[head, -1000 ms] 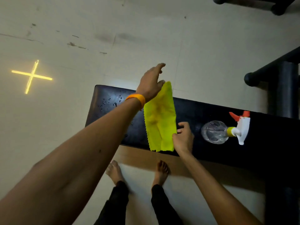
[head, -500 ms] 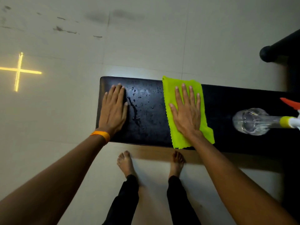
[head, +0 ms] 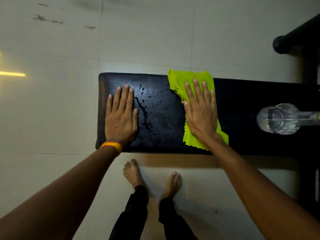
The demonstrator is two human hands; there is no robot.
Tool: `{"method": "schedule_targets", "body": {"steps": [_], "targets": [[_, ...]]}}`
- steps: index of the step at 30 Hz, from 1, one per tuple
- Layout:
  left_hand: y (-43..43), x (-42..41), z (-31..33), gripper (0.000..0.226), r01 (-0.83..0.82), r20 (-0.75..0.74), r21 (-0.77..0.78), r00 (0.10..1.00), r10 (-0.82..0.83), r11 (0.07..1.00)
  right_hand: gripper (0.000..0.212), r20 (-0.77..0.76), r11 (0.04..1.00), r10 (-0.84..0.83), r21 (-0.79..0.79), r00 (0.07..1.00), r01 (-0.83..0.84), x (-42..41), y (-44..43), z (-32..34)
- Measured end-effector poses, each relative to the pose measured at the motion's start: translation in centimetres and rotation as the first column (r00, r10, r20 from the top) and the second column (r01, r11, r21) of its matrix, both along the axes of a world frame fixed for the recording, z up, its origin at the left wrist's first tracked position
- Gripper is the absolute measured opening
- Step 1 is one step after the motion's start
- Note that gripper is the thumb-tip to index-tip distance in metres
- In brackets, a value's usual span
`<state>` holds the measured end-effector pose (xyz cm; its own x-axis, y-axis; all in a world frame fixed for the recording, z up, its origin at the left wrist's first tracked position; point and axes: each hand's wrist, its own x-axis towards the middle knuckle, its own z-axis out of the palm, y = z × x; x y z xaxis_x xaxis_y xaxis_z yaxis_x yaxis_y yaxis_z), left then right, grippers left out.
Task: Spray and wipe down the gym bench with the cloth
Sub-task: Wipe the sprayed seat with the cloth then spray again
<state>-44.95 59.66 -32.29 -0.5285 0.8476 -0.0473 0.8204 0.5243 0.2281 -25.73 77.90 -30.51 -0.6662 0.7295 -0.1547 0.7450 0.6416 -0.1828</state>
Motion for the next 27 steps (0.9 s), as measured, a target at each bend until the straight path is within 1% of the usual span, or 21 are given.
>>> {"method": "schedule_targets", "body": {"steps": [2, 3, 5, 7, 8, 10, 12, 13, 14, 16, 17, 18, 19, 22, 23, 25, 27], "targets": [[-0.1, 0.0, 0.0, 0.062, 0.002, -0.003, 0.001, 1.0, -0.002, 1.0, 0.055, -0.07, 0.994, -0.111, -0.032, 0.991, 0.109, -0.3, -2.2, 0.0], [-0.1, 0.0, 0.0, 0.062, 0.0, -0.004, 0.003, 1.0, 0.0, 1.0, 0.054, -0.107, 0.99, -0.13, -0.071, 0.986, 0.123, 0.1, -3.4, 0.1], [0.1, 0.0, 0.1, 0.062, -0.003, -0.007, 0.001, 1.0, 0.003, 1.0, 0.053, -0.15, 0.984, -0.115, -0.155, 0.982, 0.092, 2.0, -6.0, 0.7], [0.0, 0.1, 0.1, 0.062, -0.004, -0.011, -0.009, 1.0, 0.003, 1.0, 0.053, -0.124, 0.981, -0.047, -0.194, 0.991, 0.022, 4.4, -8.7, 1.2], [0.0, 0.1, 0.0, 0.062, -0.007, -0.015, -0.009, 1.0, 0.006, 1.0, 0.054, -0.097, 0.982, 0.01, -0.188, 0.995, -0.028, 5.2, -9.4, 1.5], [0.1, 0.1, -0.1, 0.062, -0.011, -0.022, -0.002, 1.0, 0.011, 1.0, 0.056, -0.048, 0.977, 0.138, -0.155, 0.989, -0.144, 5.2, -7.2, 1.4], [0.1, 0.2, -0.1, 0.062, -0.013, -0.026, 0.001, 1.0, 0.013, 1.0, 0.057, -0.01, 0.967, 0.237, -0.09, 0.972, -0.237, 2.6, -3.1, 0.9], [0.1, 0.1, -0.2, 0.062, -0.012, -0.032, 0.001, 0.999, 0.012, 1.0, 0.058, -0.008, 0.973, 0.223, -0.061, 0.975, -0.223, 0.9, -1.3, 0.5], [0.1, 0.1, -0.3, 0.062, -0.01, -0.04, -0.003, 0.999, 0.01, 1.0, 0.058, -0.017, 0.986, 0.162, -0.041, 0.987, -0.162, -0.9, -0.1, 0.2], [0.0, 0.1, -0.4, 0.062, -0.012, -0.044, -0.018, 0.999, 0.011, 1.0, 0.058, -0.03, 0.998, -0.058, -0.005, 0.998, 0.058, -3.9, -0.4, -0.3], [0.0, 0.1, -0.4, 0.062, -0.012, -0.044, -0.023, 0.999, 0.011, 1.0, 0.058, -0.034, 0.99, -0.144, 0.006, 0.989, 0.144, -4.7, -1.6, -0.5], [0.0, 0.1, -0.4, 0.062, -0.011, -0.046, -0.026, 0.999, 0.01, 1.0, 0.058, -0.035, 0.984, -0.18, -0.001, 0.983, 0.18, -4.8, -3.1, -0.5], [0.0, 0.1, -0.3, 0.063, -0.012, -0.049, -0.027, 0.999, 0.01, 1.0, 0.058, -0.032, 0.987, -0.162, -0.02, 0.986, 0.161, -4.3, -4.9, -0.3], [0.1, 0.1, -0.2, 0.063, -0.012, -0.047, -0.019, 0.999, 0.011, 1.0, 0.062, -0.019, 0.997, 0.028, -0.07, 0.999, -0.029, 0.4, -9.3, 0.5], [0.0, 0.1, -0.2, 0.062, -0.013, -0.044, -0.018, 0.999, 0.013, 1.0, 0.063, -0.005, 0.995, 0.066, -0.078, 0.998, -0.066, 2.3, -10.1, 0.7], [0.1, 0.2, -0.2, 0.062, -0.017, -0.049, -0.013, 0.999, 0.017, 1.0, 0.062, 0.004, 0.995, 0.078, -0.063, 0.997, -0.078, 5.2, -9.3, 0.9], [0.1, 0.1, -0.3, 0.062, -0.02, -0.053, -0.008, 0.998, 0.019, 1.0, 0.058, 0.003, 1.0, 0.012, -0.028, 1.0, -0.012, 5.9, -6.0, 0.4]]}}
